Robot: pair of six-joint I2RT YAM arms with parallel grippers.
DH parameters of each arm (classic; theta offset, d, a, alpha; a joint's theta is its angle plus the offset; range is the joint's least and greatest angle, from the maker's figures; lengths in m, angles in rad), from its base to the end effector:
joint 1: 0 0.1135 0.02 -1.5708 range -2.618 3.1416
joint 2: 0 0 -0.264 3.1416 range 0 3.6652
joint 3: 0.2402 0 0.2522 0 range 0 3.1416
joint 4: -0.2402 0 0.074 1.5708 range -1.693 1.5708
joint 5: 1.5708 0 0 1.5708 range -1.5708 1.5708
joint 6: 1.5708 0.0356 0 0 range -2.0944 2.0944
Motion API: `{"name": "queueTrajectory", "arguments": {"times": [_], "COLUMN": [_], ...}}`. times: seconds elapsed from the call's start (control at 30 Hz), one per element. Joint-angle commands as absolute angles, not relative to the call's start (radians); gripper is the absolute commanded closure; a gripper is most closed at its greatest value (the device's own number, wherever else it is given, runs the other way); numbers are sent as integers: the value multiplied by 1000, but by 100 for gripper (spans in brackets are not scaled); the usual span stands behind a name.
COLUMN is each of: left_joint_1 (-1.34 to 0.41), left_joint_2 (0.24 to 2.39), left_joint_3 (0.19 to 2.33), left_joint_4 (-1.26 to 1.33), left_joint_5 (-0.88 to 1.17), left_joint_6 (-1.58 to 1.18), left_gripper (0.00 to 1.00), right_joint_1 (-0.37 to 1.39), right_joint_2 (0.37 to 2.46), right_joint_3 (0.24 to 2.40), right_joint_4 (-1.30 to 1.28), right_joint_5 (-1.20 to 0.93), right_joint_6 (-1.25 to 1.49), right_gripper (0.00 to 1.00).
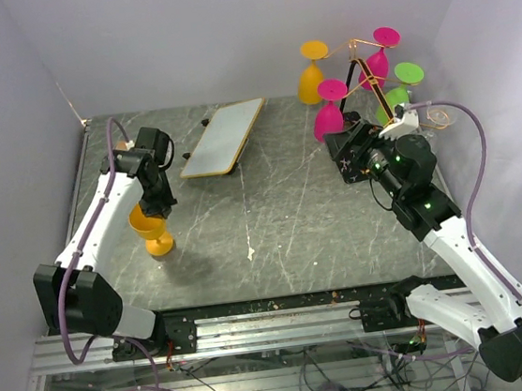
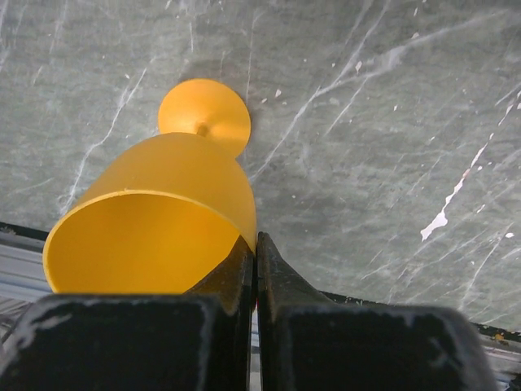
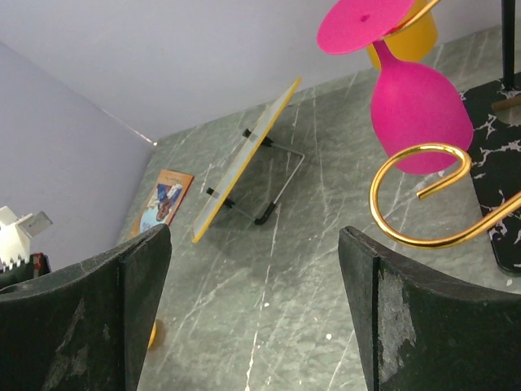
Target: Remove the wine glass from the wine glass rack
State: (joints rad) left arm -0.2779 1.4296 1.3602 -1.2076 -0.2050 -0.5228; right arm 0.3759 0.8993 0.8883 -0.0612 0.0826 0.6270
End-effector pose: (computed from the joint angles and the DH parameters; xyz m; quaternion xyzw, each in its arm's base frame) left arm 0.2548 -0.0652 0.3135 -0.1351 0.9748 0.0365 0.1735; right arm 0.1969 0.0746 0.3696 0.1195 0.7223 0.3006 0.6113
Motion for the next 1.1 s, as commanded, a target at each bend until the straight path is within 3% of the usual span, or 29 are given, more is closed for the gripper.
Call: {"name": "queueTrajectory", "arguments": {"times": [0.0,0.33,0.7,0.9,1.07], "left_joint_1": [-247,-198,-190,-190,-190], "left_joint_2": [1435,1406,1244,968,876], "left_joint_3": [1330,1261,1409,1277,1207], "left_joint_4": [-1128,-1081,-1111,-654,-337], "left_joint_5": [-167,-158,-254,-19,50], "left_joint_6": [-485,-468,-454,-470,-456], "left_gripper": [93,87,50,30,26], "right_joint_1": [375,374,374,374,374], "right_joint_2": [876,877,863,874,911], "right_joint_3": [862,880,935,974,1072], "right_joint_4": [-72,-99,-202,-331,-438], "right_joint_5": [86,85,91,88,107], "right_joint_6": [630,639,624,594,577], "right_gripper": [17,17,18,18,18]}}
